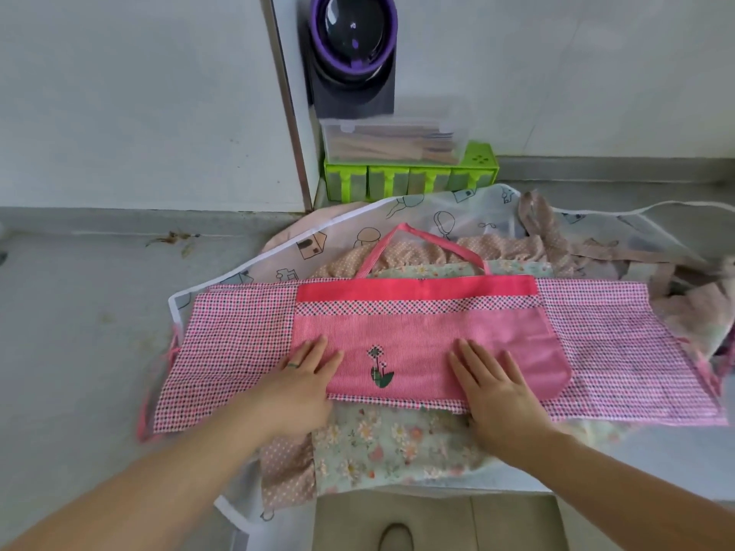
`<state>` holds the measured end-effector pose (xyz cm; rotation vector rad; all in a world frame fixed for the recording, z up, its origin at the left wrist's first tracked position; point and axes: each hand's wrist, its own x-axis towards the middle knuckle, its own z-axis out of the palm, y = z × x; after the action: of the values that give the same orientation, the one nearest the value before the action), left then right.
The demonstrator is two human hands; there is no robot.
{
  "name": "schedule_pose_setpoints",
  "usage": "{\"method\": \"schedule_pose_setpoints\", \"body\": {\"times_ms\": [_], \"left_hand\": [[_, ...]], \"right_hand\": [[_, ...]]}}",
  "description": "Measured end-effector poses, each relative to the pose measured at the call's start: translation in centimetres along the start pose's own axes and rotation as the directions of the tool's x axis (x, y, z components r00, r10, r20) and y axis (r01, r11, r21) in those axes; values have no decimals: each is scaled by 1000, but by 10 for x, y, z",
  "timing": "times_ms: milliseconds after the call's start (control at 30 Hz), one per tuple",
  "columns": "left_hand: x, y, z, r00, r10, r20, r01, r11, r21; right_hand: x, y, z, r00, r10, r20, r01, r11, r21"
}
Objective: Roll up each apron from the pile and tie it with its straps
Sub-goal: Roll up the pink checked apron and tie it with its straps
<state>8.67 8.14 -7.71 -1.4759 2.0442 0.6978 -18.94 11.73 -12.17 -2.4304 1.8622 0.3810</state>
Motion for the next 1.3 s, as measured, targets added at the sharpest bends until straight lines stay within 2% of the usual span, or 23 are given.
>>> {"method": "schedule_pose_setpoints", "body": {"times_ms": [67, 133, 200, 233, 300, 367, 467, 567, 667, 733, 800, 967, 1300], "left_hand": [[1, -1, -18, 990, -3, 138, 18, 994, -106], [6, -1, -44, 970, -13, 241, 47, 990, -135], [16, -4, -72, 971, -41, 237, 77, 987, -144], [23, -6, -85, 976, -53, 213, 75, 992, -97], [43, -12, -107, 984, -86, 153, 89, 996, -8], [65, -18, -112, 992, -107, 71, 107, 994, 3], [84, -21, -99, 988, -120, -97, 122, 992, 19], [87, -25, -84, 944, -101, -315, 129, 989, 70], [87, -32, -77, 898, -92, -430, 139, 987, 80], [87, -33, -74, 862, -127, -491, 217, 967, 131], [89, -34, -71, 813, -149, -563, 295, 939, 178], [85, -56, -73, 737, -280, -615, 455, 878, 146], [76, -107, -65, 715, -396, -577, 576, 801, 163]], "right_hand": [[-1, 1, -21, 991, -88, 99, 92, 995, -32], [5, 8, -67, 920, -144, 364, 127, 989, 71], [36, 22, -105, 816, -95, 570, -18, 982, 190], [56, 30, -116, 787, -82, 611, -57, 977, 204], [94, 46, -122, 800, -57, 597, -67, 981, 183], [119, 50, -123, 824, 42, 565, -112, 990, 90], [136, 49, -112, 893, 137, 429, -150, 989, -4], [133, 39, -94, 940, 224, 256, -199, 972, -121], [132, 44, -72, 944, 264, 196, -268, 963, -4], [133, 51, -65, 957, 251, 147, -265, 960, 92], [131, 54, -60, 965, 235, 119, -247, 963, 106], [128, 54, -46, 969, 238, 67, -242, 969, 54], [130, 55, -39, 969, 242, 60, -245, 968, 56]]}}
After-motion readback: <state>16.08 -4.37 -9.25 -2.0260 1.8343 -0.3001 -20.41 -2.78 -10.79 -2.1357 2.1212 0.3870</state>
